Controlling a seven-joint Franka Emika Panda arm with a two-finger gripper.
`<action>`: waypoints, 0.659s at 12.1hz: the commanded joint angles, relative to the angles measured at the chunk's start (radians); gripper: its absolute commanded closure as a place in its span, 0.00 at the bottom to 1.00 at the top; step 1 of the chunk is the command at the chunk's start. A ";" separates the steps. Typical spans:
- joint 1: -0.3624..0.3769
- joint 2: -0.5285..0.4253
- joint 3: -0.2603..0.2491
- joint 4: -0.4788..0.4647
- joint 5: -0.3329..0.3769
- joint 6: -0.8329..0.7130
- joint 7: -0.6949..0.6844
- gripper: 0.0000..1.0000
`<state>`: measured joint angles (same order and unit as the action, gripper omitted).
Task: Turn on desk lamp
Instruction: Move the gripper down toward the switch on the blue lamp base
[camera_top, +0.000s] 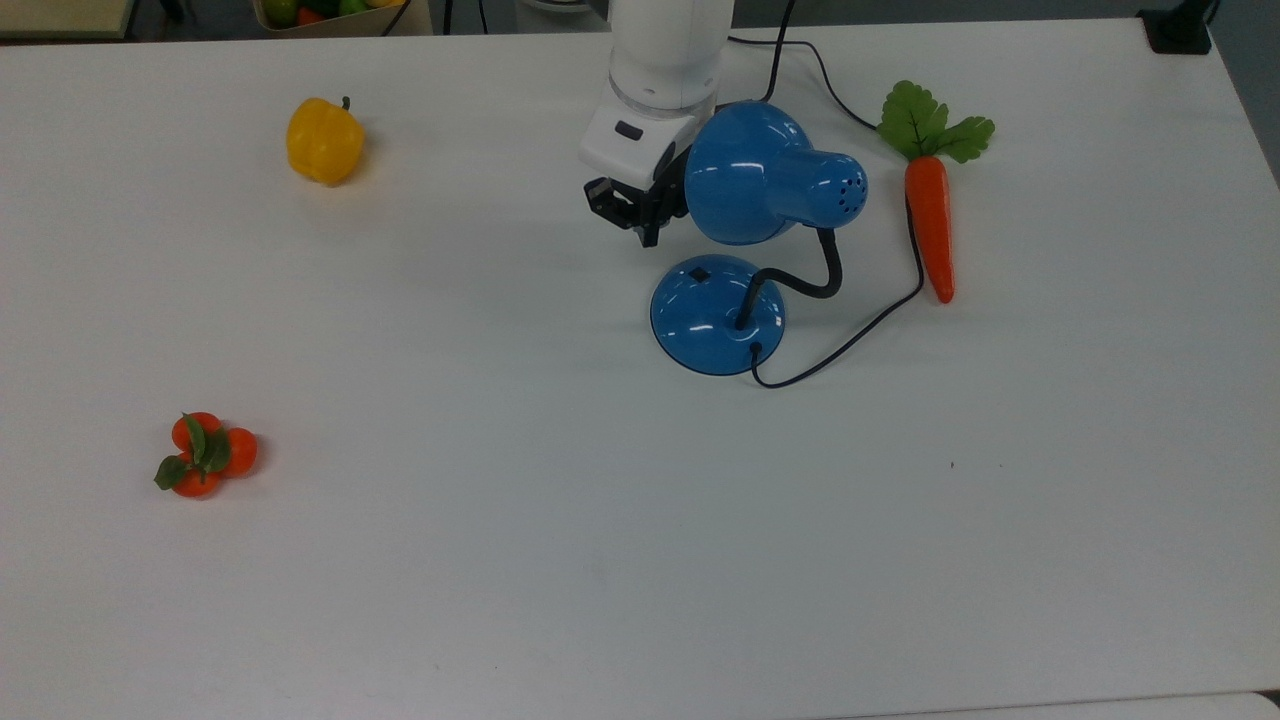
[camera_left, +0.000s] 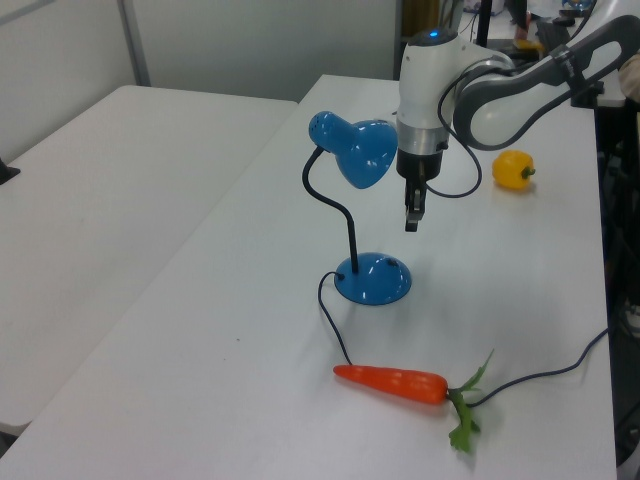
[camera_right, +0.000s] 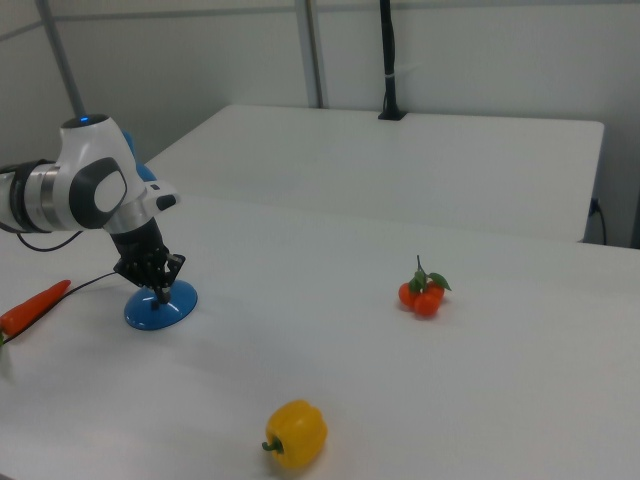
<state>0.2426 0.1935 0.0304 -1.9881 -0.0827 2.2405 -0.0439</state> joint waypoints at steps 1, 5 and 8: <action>0.014 -0.022 0.006 -0.104 -0.003 0.149 -0.080 1.00; 0.012 -0.017 0.023 -0.140 0.004 0.257 -0.114 1.00; 0.012 -0.017 0.043 -0.140 0.011 0.266 -0.114 1.00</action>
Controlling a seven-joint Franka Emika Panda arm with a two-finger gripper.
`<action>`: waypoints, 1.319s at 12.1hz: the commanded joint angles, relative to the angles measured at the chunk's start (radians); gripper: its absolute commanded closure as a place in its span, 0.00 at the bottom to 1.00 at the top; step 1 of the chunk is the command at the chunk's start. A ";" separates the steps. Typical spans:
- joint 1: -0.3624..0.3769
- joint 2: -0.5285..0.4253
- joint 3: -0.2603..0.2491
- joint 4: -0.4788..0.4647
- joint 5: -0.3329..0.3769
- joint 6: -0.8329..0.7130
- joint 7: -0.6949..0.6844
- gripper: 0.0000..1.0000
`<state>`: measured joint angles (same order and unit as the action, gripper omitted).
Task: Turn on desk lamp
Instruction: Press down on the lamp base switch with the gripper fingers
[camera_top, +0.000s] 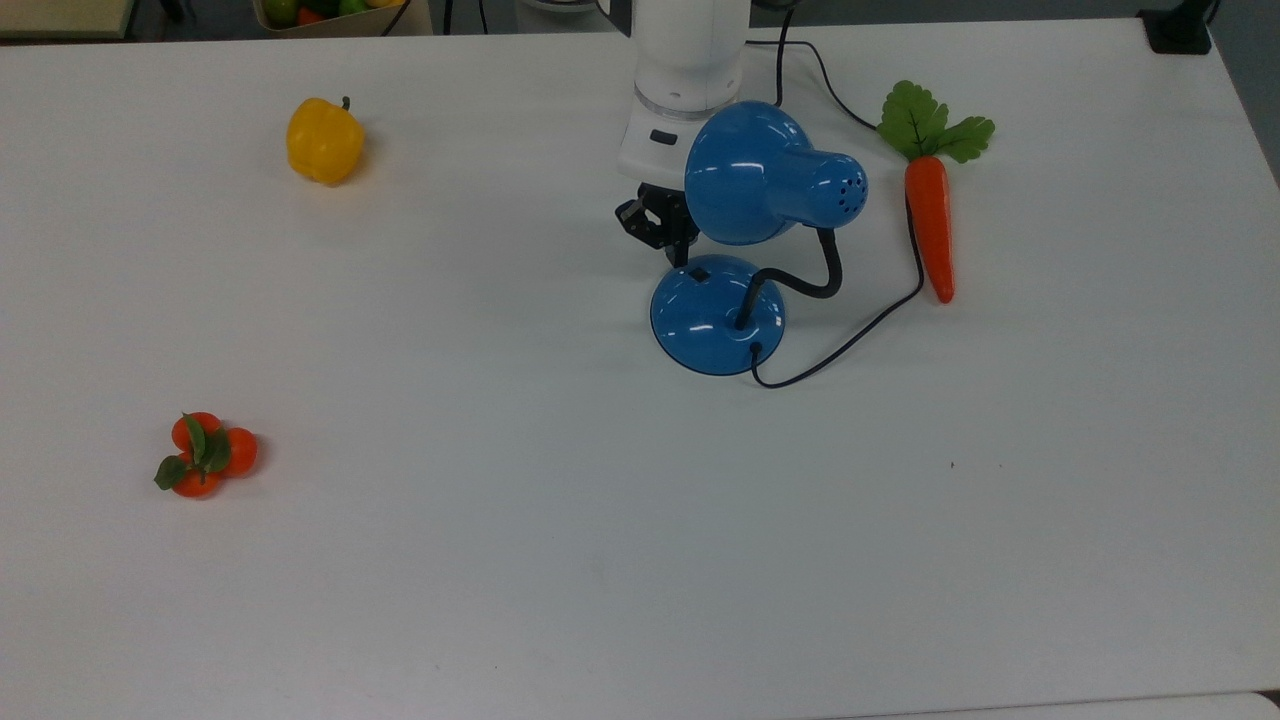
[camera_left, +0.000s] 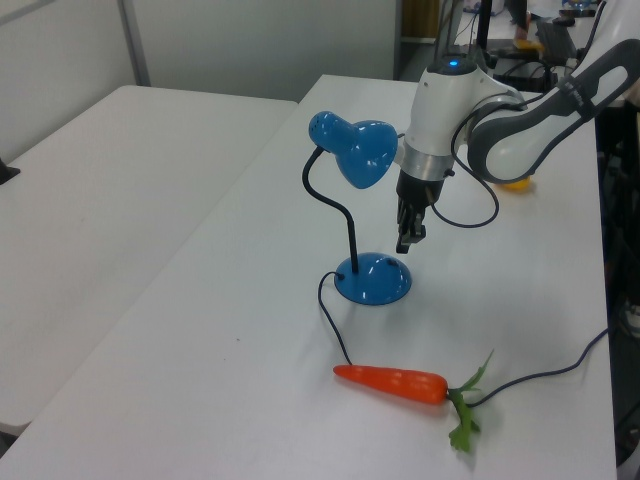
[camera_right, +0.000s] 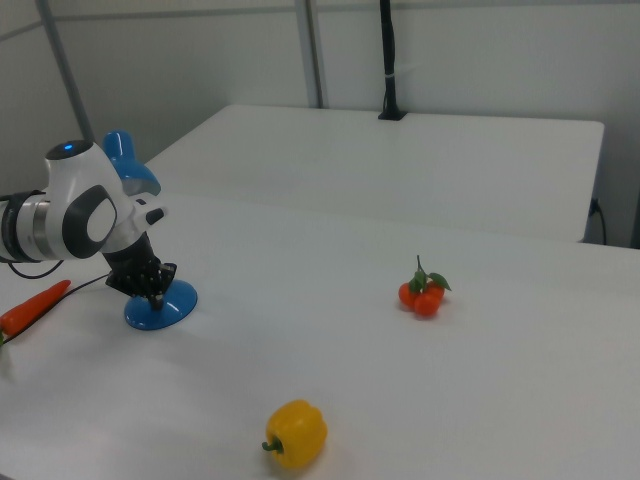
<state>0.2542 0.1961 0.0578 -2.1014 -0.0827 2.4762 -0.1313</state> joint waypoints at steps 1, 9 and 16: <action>0.000 -0.020 0.016 -0.026 0.011 0.030 -0.027 1.00; 0.000 0.002 0.025 -0.019 0.012 0.067 -0.024 1.00; 0.000 0.023 0.028 -0.016 0.012 0.116 -0.013 1.00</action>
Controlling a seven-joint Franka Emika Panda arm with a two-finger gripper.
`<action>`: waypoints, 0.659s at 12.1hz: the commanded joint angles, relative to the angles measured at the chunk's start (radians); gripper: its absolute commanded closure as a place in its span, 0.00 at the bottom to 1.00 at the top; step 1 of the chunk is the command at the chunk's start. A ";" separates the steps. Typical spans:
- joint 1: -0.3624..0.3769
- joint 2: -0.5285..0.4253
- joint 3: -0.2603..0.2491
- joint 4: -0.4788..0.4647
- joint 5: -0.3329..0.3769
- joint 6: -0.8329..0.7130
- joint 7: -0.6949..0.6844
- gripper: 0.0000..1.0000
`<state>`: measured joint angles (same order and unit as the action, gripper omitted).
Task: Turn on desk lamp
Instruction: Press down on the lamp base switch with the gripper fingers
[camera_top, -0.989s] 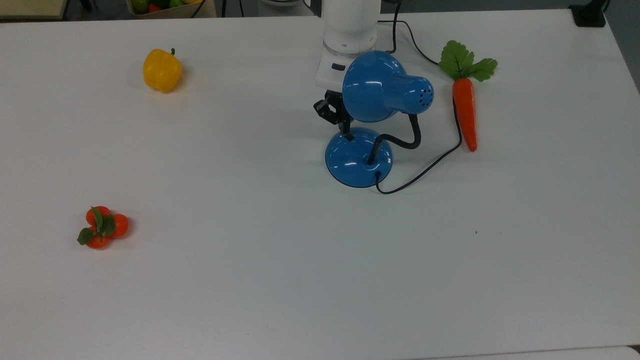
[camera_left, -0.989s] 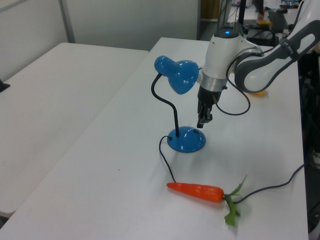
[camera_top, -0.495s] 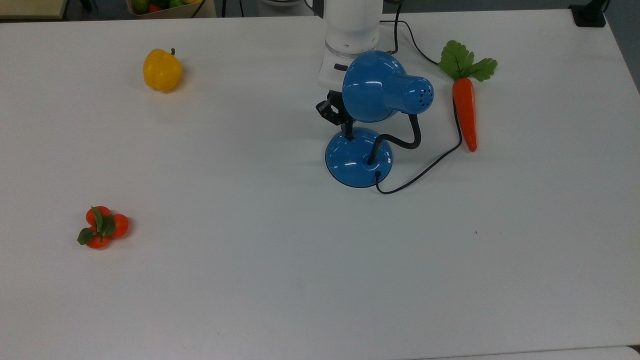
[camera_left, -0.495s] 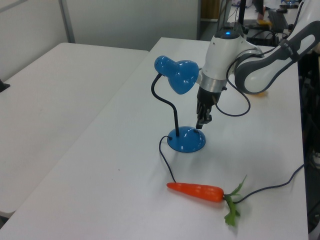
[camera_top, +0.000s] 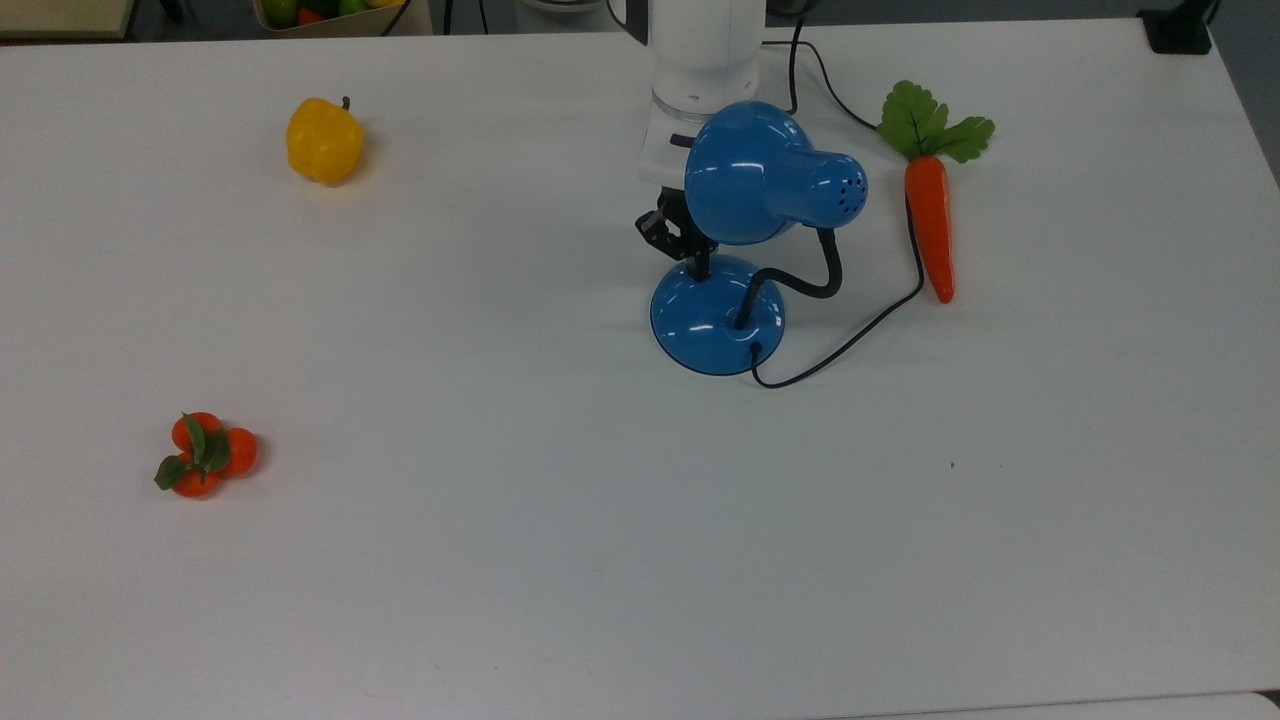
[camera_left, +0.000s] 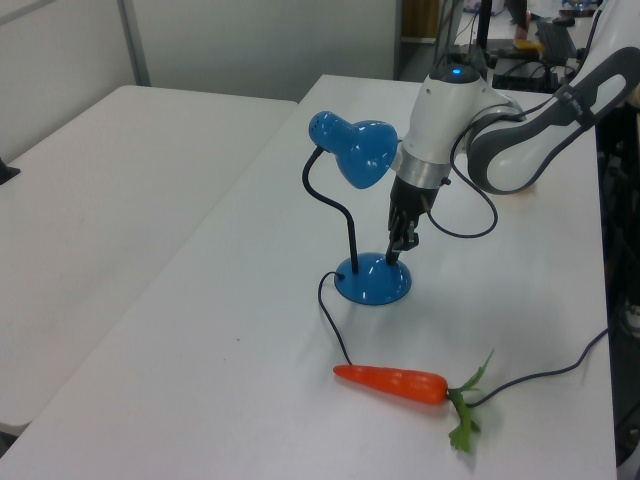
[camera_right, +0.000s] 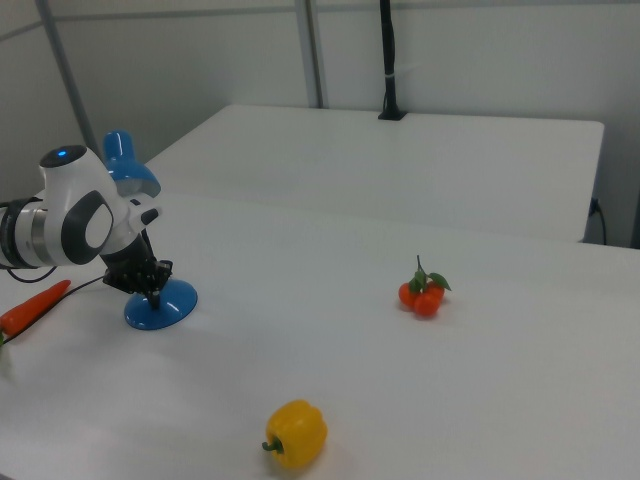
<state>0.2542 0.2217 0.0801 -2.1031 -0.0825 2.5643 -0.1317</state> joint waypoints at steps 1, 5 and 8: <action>0.000 0.001 0.006 -0.014 0.012 0.030 -0.013 1.00; 0.000 0.019 0.009 -0.003 0.012 0.057 -0.011 1.00; 0.000 0.019 0.009 -0.002 0.012 0.057 -0.011 1.00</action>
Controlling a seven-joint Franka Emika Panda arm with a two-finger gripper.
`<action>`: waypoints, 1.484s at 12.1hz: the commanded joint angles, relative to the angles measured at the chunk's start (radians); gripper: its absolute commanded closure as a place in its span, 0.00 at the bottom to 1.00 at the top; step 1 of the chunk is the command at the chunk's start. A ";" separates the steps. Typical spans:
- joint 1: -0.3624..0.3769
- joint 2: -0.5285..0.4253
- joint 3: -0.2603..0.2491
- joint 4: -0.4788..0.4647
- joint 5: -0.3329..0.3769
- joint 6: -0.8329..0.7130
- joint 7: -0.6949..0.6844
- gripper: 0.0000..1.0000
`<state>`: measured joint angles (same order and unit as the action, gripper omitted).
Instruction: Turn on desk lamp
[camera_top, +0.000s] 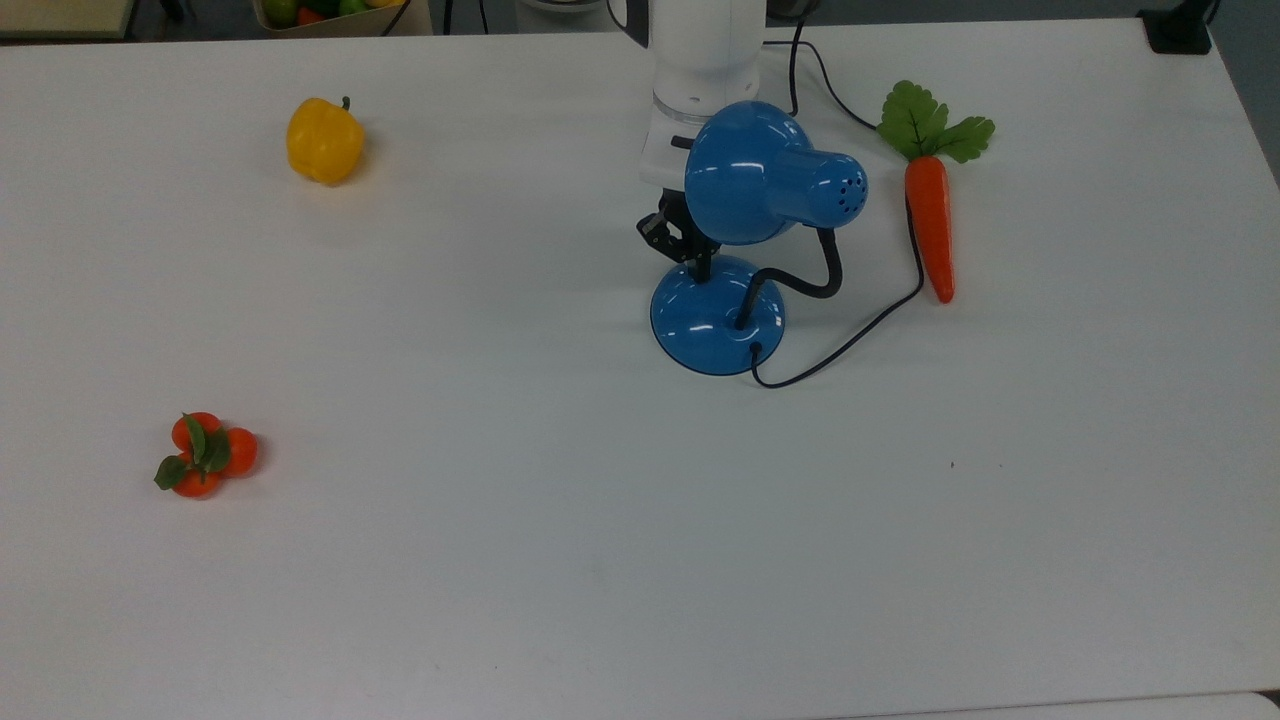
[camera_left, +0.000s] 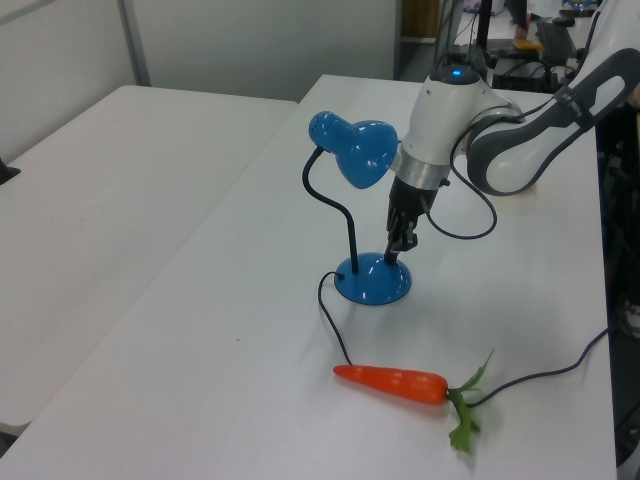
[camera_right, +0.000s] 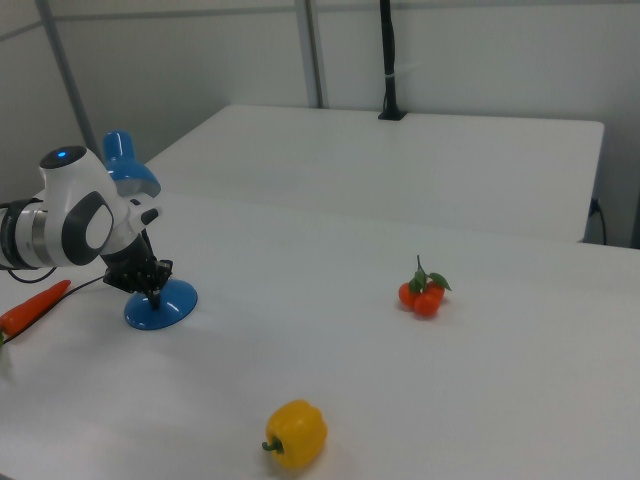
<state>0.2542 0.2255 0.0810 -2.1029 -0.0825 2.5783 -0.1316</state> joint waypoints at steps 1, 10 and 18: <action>0.000 0.015 0.008 -0.002 0.012 0.043 -0.011 1.00; -0.006 -0.007 0.008 0.001 0.012 -0.027 0.001 1.00; -0.105 -0.093 -0.001 0.222 -0.011 -0.686 0.134 1.00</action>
<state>0.1864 0.1643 0.0799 -1.9420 -0.0825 2.0578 -0.0901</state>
